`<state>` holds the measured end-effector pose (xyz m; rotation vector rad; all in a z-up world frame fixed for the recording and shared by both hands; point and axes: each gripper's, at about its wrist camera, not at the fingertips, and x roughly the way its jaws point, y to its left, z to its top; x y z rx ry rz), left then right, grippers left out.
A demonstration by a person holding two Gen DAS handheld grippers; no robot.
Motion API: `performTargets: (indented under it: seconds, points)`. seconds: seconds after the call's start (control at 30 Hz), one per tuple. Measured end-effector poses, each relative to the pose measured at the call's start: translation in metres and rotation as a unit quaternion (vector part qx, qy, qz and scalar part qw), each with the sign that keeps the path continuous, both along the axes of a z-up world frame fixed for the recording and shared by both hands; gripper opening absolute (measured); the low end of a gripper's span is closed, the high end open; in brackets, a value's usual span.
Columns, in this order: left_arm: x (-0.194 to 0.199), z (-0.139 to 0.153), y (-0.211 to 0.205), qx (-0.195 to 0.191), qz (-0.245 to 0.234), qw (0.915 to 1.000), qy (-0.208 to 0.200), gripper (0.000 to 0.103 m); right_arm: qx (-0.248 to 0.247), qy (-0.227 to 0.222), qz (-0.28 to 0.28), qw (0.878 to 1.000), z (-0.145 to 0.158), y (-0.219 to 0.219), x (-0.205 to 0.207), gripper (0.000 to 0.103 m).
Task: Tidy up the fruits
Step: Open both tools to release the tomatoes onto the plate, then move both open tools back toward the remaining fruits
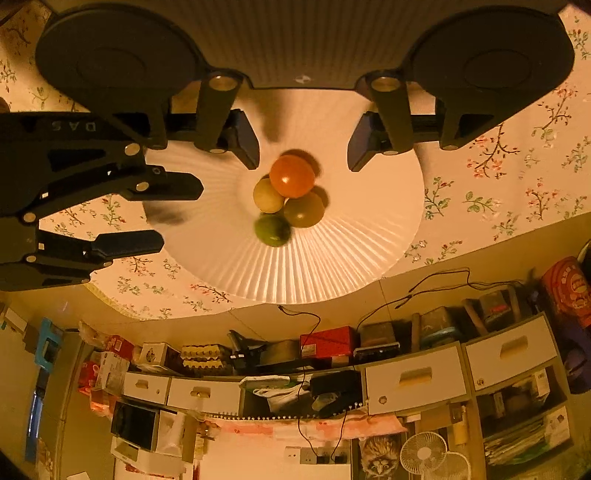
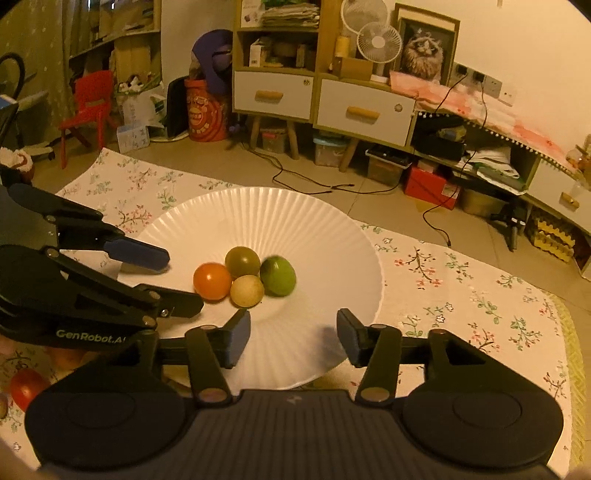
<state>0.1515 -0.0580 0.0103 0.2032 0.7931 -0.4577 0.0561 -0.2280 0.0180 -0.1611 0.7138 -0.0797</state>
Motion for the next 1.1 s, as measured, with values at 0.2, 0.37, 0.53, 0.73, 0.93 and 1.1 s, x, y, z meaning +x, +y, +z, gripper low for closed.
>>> performTargets:
  seconds: [0.2,0.37,0.53,0.73,0.93,1.1]
  points:
    - [-0.010,0.007,0.004,0.001,0.000,0.9999,-0.011,0.064,0.008,-0.007,0.000,1.000,0.006,0.002,-0.011,0.063]
    - [-0.021,0.012,0.012,-0.004,0.008,0.9999,-0.013,0.074,0.022,0.002,0.001,1.000,0.009,0.004,-0.019,0.069]
    - [-0.035,0.014,0.022,0.001,0.023,0.9996,-0.019,0.081,0.028,0.002,0.009,1.000,0.012,0.012,-0.029,0.076]
    - [-0.049,0.015,0.035,0.003,0.038,0.9992,-0.013,0.085,0.043,0.006,0.005,0.999,0.014,0.018,-0.039,0.081]
    - [-0.065,0.016,0.048,-0.002,0.049,0.9987,-0.008,0.089,0.054,-0.005,-0.002,0.999,0.016,0.023,-0.048,0.087]
    - [-0.078,0.013,0.060,-0.006,0.058,0.9983,-0.001,0.092,0.047,-0.008,-0.003,0.999,0.014,0.031,-0.055,0.089]
